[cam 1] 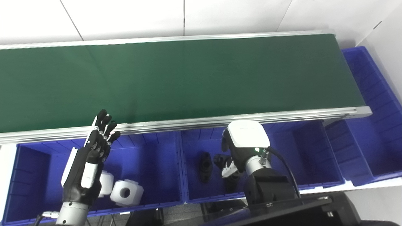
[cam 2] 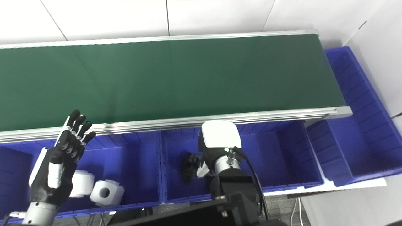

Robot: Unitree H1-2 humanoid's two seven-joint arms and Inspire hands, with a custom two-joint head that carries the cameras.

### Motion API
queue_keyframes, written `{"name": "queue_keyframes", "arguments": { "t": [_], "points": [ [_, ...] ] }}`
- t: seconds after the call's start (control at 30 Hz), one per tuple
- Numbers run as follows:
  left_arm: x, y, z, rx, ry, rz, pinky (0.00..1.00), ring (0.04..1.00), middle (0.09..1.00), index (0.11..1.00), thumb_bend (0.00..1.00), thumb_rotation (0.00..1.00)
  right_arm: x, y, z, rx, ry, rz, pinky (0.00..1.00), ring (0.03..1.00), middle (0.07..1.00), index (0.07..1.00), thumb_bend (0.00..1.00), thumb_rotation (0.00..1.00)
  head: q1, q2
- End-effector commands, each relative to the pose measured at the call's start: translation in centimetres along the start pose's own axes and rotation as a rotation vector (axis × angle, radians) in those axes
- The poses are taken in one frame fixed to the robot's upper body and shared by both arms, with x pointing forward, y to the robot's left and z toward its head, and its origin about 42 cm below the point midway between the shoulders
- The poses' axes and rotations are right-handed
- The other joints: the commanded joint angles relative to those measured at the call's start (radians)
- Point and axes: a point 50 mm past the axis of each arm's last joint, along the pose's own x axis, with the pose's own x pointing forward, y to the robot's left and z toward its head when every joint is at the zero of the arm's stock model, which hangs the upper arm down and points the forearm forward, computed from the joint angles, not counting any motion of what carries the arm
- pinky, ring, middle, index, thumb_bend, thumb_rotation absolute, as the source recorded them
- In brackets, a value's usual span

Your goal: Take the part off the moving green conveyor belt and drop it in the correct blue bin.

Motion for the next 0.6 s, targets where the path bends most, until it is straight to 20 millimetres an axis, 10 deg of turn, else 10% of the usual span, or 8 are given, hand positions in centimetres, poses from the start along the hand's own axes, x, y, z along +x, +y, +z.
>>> {"name": "queue_keyframes", "arguments": {
  "t": [0.0, 0.07, 0.13, 0.23, 0.57],
  "points": [
    [0.1, -0.3, 1.0, 0.007, -0.042, -0.017, 0.92, 0.973, 1.000, 1.000, 0.89, 0.90, -0.1, 0.6, 2.1, 0.094, -0.016, 0.031, 0.20, 0.284, 0.472, 0.492, 0.53, 0.00, 0.008, -0.003],
    [0.1, -0.3, 0.9, -0.005, -0.046, -0.021, 0.92, 0.974, 1.000, 1.000, 0.88, 0.90, 0.3, 1.2, 1.8, 0.086, -0.011, 0.028, 0.25, 0.340, 0.479, 0.493, 0.53, 0.00, 0.013, -0.008],
    [0.1, -0.5, 0.8, -0.014, -0.051, -0.027, 0.94, 0.983, 1.000, 1.000, 0.87, 0.90, 0.6, 1.8, 1.5, 0.066, -0.009, 0.014, 0.43, 0.530, 0.623, 0.655, 0.79, 0.29, 0.018, -0.014],
    [0.0, -0.6, 0.7, 0.001, -0.046, -0.020, 0.93, 0.974, 1.000, 1.000, 0.86, 0.90, 0.8, 2.3, 1.2, 0.047, 0.003, 0.014, 0.54, 0.640, 0.722, 0.713, 0.89, 0.47, 0.032, -0.019],
    [-0.4, -1.2, 0.0, 0.004, -0.037, -0.030, 0.94, 0.972, 1.000, 1.000, 0.86, 0.91, 0.5, 3.0, 0.8, 0.035, -0.009, 0.011, 0.71, 0.763, 0.801, 0.776, 0.99, 0.69, 0.091, -0.048]
  ]
}}
